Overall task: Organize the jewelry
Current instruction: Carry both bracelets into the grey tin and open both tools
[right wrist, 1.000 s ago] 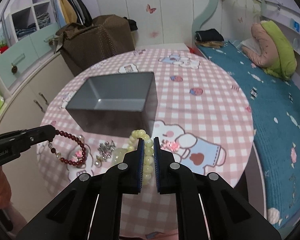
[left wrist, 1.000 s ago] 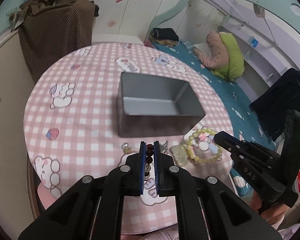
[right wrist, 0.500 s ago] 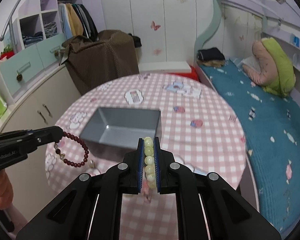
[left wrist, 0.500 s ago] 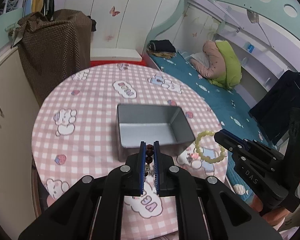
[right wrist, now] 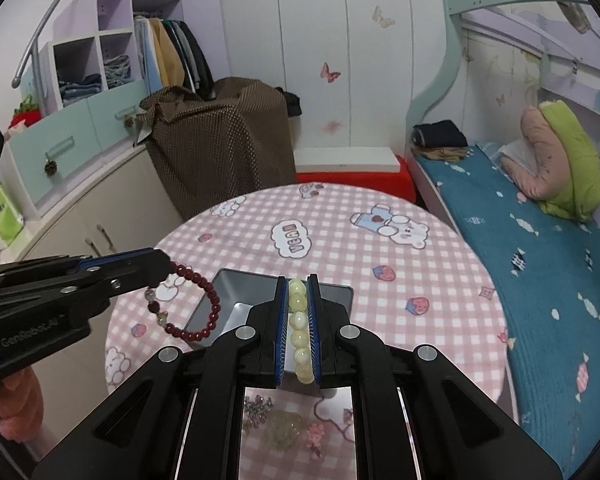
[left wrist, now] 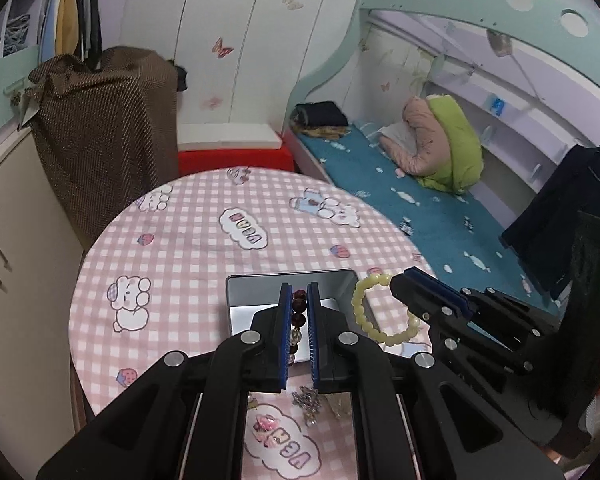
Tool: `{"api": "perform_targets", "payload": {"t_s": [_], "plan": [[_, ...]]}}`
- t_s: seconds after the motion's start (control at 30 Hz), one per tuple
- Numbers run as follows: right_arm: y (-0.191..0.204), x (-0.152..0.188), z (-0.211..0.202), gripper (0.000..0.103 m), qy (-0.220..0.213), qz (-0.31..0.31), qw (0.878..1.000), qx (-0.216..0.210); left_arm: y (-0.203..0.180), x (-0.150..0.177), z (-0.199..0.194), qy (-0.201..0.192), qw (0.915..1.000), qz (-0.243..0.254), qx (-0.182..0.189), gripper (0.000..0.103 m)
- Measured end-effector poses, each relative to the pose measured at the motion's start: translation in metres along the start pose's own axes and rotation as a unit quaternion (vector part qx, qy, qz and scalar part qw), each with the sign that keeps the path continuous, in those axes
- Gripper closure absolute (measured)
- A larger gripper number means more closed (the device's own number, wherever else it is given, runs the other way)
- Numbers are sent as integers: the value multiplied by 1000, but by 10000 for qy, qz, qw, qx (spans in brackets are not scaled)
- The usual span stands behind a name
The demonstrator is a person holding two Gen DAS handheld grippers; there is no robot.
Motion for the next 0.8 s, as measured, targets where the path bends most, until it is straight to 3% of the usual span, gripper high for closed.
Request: {"api": "perform_targets", "payload": {"t_s": [0.3,0.53,0.57,0.6,0.63,0.67,0.8], "plan": [[6,16,41,93,484,-56,9988,-30,34,10,45,462,9980,-387,-185,97],[3,21,55,90,746,-6,9972,-33,43,14,57,600,9967,-458,-295,95],[0,20,55,86,766,23,9971,-13,45,14,55,582,9965,-471,-373,94],[-5,19,55,81,779,78,9969,37,48,14,53,580,9959,-497,-494,83],[-8,18,54,55,771,120,9969,100,50,13,51,555,9955,-501,-584,68],[-16,16,53,21,724,185,9969,247,51,13,49,524,9955,-483,-619,63],[-34,8,39,19,311,274,9967,693,58,16,41,467,9942,-502,-834,59]]}}
Point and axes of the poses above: each gripper's, at about its wrist camera, not at the fingertips, and z roughly the way its jaws point, y to its left, x to its underside, the point moved 9 cm from there along z, roughly the way its jaws point, and after that the axes turned 14 degrees about x, right-handed, at the moved point
